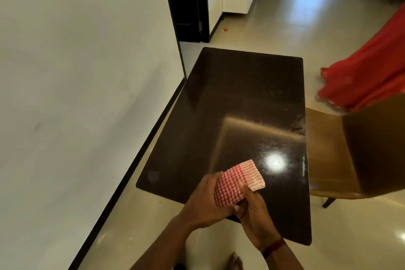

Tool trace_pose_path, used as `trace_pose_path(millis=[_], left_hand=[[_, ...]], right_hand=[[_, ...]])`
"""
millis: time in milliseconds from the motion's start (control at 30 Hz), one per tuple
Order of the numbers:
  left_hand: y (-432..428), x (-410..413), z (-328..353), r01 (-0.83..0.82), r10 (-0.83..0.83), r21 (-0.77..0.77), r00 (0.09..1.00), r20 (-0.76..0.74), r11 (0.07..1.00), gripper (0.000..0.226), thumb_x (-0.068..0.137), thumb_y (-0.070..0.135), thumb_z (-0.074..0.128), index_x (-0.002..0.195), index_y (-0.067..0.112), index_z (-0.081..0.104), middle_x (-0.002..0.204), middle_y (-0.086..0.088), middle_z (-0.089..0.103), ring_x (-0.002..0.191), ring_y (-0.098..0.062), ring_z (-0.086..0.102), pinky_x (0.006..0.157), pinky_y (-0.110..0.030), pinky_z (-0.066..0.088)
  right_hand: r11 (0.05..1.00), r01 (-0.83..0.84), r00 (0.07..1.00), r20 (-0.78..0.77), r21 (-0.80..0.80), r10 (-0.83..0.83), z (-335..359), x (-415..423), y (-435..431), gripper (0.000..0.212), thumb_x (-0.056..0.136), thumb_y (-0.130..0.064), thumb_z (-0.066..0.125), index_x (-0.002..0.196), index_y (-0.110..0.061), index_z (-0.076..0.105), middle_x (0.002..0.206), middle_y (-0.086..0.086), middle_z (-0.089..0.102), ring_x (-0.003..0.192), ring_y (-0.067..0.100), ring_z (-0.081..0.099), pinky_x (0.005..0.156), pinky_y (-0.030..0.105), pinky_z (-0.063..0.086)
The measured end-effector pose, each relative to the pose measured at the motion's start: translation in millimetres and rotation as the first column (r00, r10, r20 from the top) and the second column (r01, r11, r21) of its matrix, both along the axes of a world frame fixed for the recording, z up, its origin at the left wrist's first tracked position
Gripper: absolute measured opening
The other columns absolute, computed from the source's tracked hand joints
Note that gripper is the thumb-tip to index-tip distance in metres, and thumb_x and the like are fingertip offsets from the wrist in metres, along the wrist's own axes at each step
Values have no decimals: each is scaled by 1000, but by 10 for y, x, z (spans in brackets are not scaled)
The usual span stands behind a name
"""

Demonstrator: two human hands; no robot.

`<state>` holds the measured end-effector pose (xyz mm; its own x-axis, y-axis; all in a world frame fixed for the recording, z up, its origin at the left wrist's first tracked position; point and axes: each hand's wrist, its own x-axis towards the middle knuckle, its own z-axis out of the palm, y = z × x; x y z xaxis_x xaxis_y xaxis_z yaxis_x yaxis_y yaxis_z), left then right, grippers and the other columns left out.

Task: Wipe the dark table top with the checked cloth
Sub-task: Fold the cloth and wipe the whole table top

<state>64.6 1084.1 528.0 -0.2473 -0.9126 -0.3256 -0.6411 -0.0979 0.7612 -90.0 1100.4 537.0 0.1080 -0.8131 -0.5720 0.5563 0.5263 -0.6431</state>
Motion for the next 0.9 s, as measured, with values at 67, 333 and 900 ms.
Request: trace_pose_path(millis=[67, 333, 900], left_hand=[[41, 32, -25, -28, 28, -21, 999, -17, 999, 92, 68, 68, 71, 141, 44, 21, 139, 16, 36, 123, -7, 45, 98, -28, 51], [183, 371, -54, -62, 55, -151, 997, -48, 987, 73, 84, 52, 63, 145, 36, 27, 146, 13, 38, 132, -7, 40, 107, -29, 45], [0, 2205, -32, -127, 110, -238, 990, -84, 963, 59, 82, 58, 60, 134, 36, 45, 132, 19, 46, 119, 0, 46, 97, -16, 48]], right_hand=[[997, -76, 995, -69, -5, 76, -12, 68, -23, 33, 97, -29, 44, 129, -22, 50, 123, 8, 64, 110, 29, 63, 89, 49, 53], [978, -196, 953, -247, -64, 175, 53, 462, 8, 35, 97, -32, 46, 132, -25, 49, 120, -1, 66, 107, 18, 65, 87, 37, 55], [995, -48, 926, -376, -85, 12, 243, 2294, -192, 23, 98, -22, 46, 118, -24, 57, 110, 1, 70, 100, 23, 67, 81, 42, 57]])
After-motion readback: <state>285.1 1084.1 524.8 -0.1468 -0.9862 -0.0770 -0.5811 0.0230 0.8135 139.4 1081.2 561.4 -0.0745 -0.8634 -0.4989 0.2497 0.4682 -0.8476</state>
